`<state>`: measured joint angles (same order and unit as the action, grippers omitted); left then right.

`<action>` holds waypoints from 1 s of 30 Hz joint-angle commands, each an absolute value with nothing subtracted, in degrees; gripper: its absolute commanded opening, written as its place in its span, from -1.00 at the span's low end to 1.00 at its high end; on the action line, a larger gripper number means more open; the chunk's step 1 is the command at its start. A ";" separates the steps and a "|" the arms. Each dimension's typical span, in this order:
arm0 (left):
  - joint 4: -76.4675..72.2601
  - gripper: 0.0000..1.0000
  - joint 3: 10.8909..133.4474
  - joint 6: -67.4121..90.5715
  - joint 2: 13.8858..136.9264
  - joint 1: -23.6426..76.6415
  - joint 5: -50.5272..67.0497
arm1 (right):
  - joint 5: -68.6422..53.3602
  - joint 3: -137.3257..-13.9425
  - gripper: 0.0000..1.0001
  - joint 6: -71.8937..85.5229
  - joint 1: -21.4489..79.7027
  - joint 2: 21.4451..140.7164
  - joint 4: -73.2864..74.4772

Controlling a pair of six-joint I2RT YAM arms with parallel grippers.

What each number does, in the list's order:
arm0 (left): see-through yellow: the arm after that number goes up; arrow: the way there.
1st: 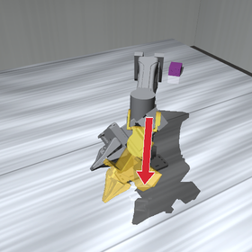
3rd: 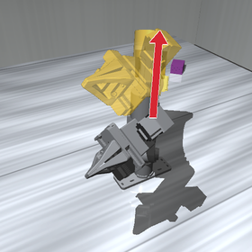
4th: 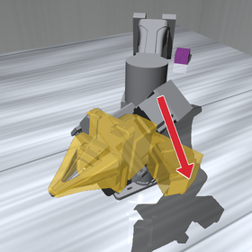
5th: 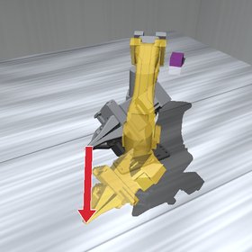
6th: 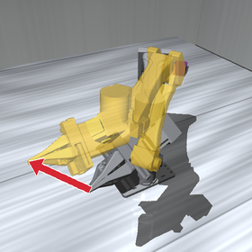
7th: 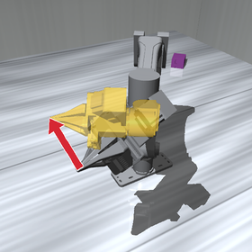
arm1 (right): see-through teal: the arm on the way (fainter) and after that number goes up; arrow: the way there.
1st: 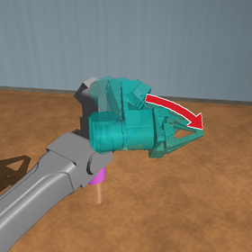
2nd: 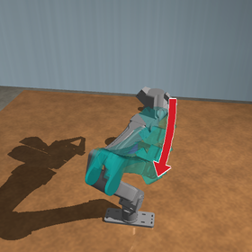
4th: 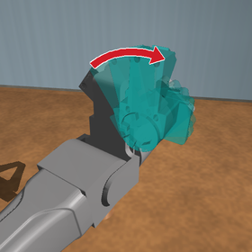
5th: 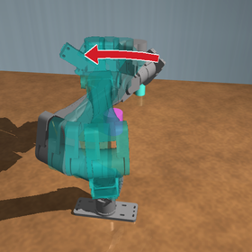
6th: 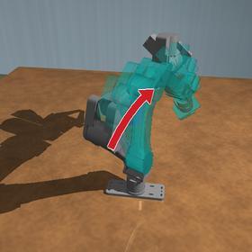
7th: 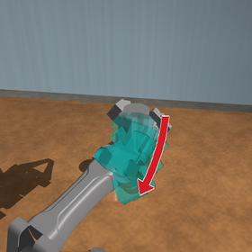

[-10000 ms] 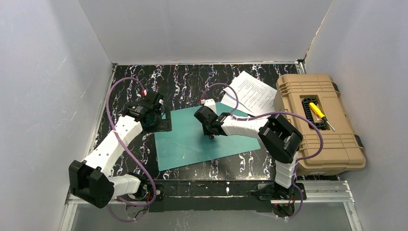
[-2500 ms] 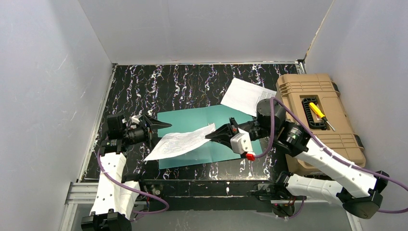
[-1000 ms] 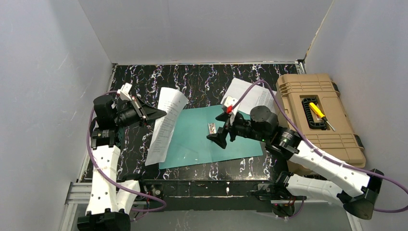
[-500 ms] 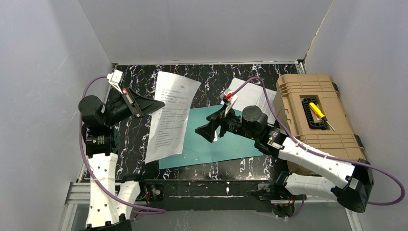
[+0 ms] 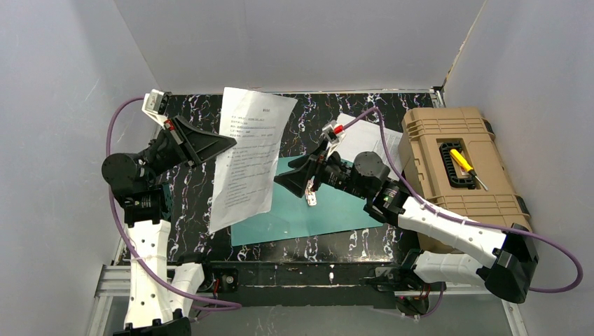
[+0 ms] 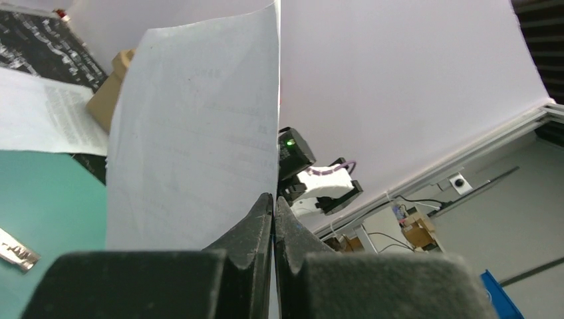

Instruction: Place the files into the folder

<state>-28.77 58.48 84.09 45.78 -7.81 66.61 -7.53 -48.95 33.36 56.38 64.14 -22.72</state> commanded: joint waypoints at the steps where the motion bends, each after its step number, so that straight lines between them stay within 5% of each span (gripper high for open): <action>1: -43.58 -1.00 59.46 94.98 45.36 -7.91 65.99 | -8.87 -50.83 0.97 35.52 56.58 64.02 -31.54; 12: -70.87 -1.00 55.00 116.14 48.75 -7.85 60.55 | -18.20 -51.59 0.97 38.16 56.53 65.93 -47.03; 22: -72.07 -1.00 53.01 116.71 48.36 -7.82 60.36 | -23.46 -50.97 0.92 40.78 56.60 63.94 -56.98; 30: -71.64 -1.00 51.58 114.69 47.91 -7.82 61.35 | -24.38 -51.15 0.44 42.03 56.56 62.13 -58.43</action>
<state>-69.04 52.51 115.87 48.84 -7.77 61.30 -23.16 -49.08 41.19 56.38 64.16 -53.43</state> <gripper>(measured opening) 0.008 0.779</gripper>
